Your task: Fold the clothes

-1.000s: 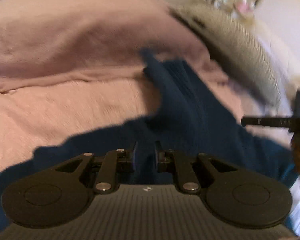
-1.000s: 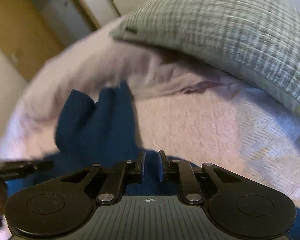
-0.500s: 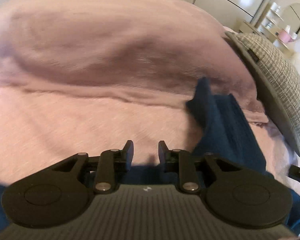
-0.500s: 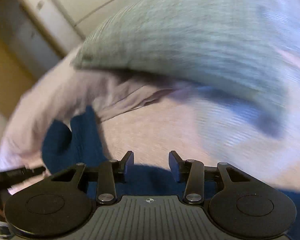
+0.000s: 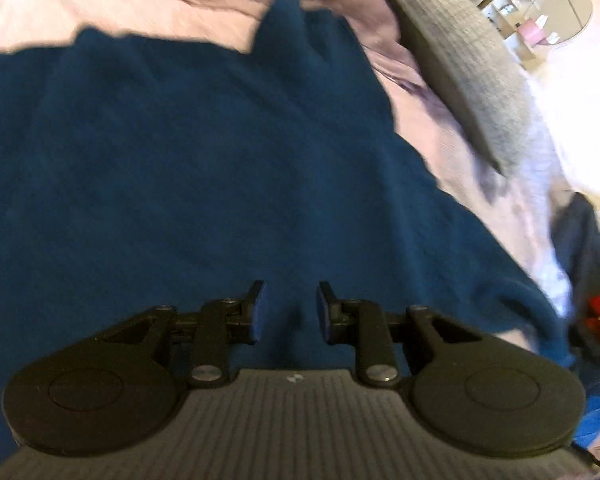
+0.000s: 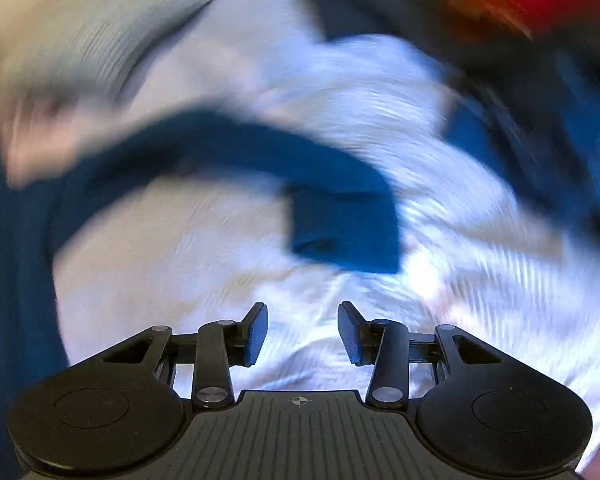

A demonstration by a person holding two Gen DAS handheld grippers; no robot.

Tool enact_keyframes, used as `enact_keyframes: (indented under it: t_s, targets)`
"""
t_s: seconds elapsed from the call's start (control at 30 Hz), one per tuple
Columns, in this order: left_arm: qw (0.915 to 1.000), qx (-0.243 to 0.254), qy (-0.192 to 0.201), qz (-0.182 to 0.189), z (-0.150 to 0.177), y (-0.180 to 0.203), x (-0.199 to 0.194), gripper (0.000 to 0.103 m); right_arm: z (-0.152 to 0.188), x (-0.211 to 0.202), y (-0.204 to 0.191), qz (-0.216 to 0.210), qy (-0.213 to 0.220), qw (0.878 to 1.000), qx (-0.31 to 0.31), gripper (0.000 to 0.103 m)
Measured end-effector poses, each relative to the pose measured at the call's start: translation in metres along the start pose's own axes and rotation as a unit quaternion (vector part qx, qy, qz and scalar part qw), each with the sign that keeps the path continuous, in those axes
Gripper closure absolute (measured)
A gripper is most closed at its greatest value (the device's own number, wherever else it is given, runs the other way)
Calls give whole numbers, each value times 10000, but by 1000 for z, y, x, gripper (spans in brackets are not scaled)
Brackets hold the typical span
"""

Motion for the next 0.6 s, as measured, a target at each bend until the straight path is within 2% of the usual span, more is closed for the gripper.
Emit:
enact_keyframes:
  t_s: [0.07, 0.2, 0.23, 0.27, 0.33, 0.43, 0.5, 0.57, 0.6]
  targets:
    - [10000, -1, 5, 38, 7, 11, -3, 82, -3, 8, 26, -263, 275, 9903, 1333, 44]
    - [9999, 60, 144, 2, 10, 24, -15, 82, -7, 37, 55, -365, 703, 9546, 2873, 45]
    - [9997, 91, 205, -21, 9, 25, -19, 82, -11, 41, 58, -510, 803, 9445, 3145, 69]
    - [9995, 125, 270, -46, 9, 26, -24, 82, -20, 39, 59, -701, 870, 9393, 3243, 93]
    - [9992, 152, 335, -159, 10, 24, -34, 82, -43, 28, 55, -870, 889, 9447, 3035, 94]
    - [9987, 115, 413, -263, 14, 19, -47, 82, -97, -22, 45, -963, 1396, 9642, 2039, 95]
    - [9985, 98, 442, -298, 18, 16, -53, 82, -136, -64, 45, -1065, 1764, 9671, 1494, 95]
    - [9985, 82, 433, -310, 23, 15, -57, 82, -172, -85, 40, -1196, 1754, 9717, 1038, 97]
    - [9986, 76, 420, -312, 26, 15, -57, 82, -189, -93, 38, -1259, 1696, 9739, 829, 102]
Point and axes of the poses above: each gripper's, at about its wrist camera, not at the fingertips, and x roughly the way its jaws point, y to its right, z to its underside, the point moved 4 cm from there along x, roughly the way its jaws point, and after that the axes turned 7 degrees about y, right-handed, at the moved point
